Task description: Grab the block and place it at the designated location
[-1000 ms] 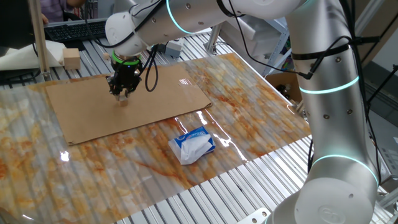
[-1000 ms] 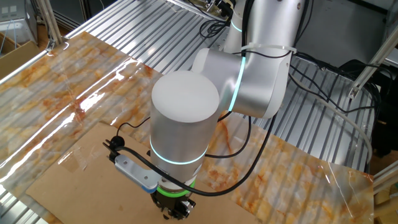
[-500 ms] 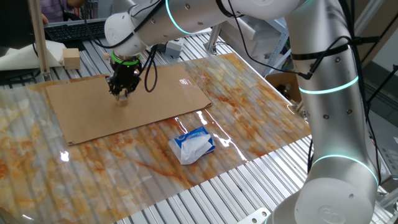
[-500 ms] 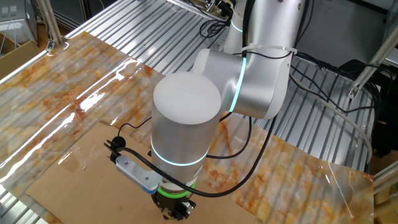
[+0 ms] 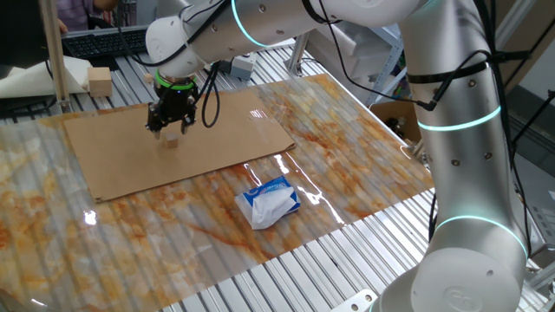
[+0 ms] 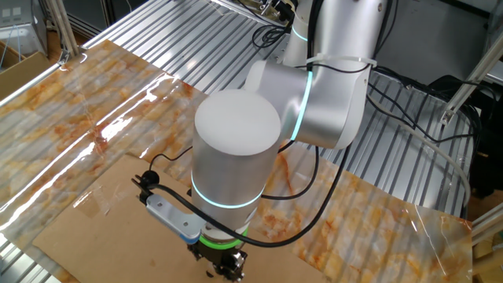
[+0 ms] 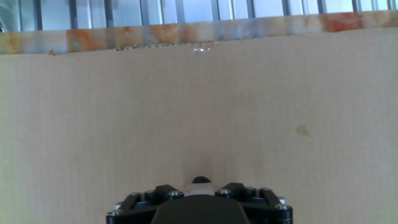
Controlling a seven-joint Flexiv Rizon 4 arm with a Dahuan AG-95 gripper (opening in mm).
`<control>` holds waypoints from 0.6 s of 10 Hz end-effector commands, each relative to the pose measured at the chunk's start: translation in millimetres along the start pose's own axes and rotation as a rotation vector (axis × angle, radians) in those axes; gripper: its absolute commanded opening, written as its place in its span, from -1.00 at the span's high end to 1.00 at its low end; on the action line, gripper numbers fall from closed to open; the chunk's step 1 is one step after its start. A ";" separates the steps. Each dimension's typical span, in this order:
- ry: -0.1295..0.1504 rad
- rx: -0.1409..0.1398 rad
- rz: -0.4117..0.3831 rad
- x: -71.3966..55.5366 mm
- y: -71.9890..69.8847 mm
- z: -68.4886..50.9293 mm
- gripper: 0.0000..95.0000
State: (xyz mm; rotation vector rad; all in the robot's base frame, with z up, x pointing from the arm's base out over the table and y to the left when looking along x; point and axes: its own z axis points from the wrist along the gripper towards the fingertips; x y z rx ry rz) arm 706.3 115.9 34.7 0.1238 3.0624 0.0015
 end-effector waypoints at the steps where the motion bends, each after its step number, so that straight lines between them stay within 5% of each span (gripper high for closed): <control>1: -0.003 0.003 0.046 0.3 -1.2 -11.8 -1.00; 5: 0.024 0.004 0.154 2.7 -16.7 -64.0 -1.00; 6: 0.036 0.008 0.179 3.0 -18.8 -67.8 -1.00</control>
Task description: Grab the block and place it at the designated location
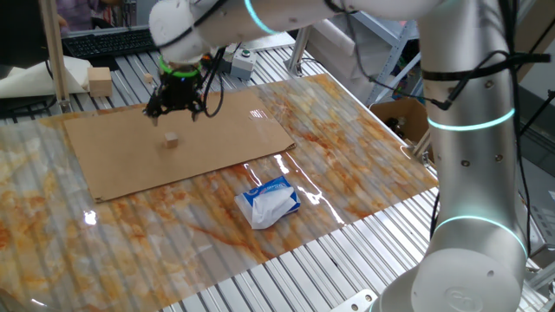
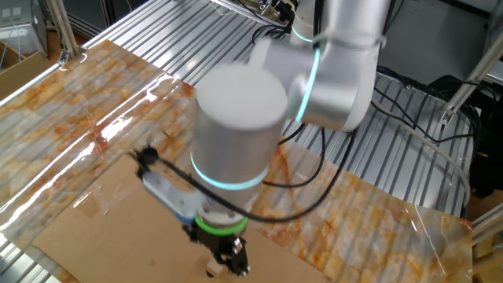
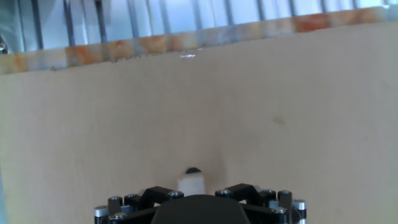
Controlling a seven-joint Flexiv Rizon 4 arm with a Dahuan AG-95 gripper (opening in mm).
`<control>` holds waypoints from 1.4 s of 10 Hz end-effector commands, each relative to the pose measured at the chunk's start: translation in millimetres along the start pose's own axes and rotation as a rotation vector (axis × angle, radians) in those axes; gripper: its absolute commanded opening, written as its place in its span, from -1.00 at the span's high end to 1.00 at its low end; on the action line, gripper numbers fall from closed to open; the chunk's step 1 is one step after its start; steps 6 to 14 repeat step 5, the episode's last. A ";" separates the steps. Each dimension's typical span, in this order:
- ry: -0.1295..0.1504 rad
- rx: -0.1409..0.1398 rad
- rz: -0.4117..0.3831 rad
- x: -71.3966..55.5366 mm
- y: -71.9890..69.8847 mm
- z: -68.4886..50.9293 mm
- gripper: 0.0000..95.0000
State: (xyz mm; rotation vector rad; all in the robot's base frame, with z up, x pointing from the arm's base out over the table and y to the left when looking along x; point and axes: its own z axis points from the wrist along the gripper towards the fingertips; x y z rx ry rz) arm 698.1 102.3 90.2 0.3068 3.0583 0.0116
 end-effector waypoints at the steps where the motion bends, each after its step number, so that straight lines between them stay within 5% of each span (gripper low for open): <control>1: 0.039 0.029 0.155 0.4 -14.8 -28.5 -1.00; 5: 0.199 0.088 0.372 -3.8 -20.6 -47.1 -1.00; 14: 0.199 0.088 0.372 -3.8 -20.6 -47.1 -1.00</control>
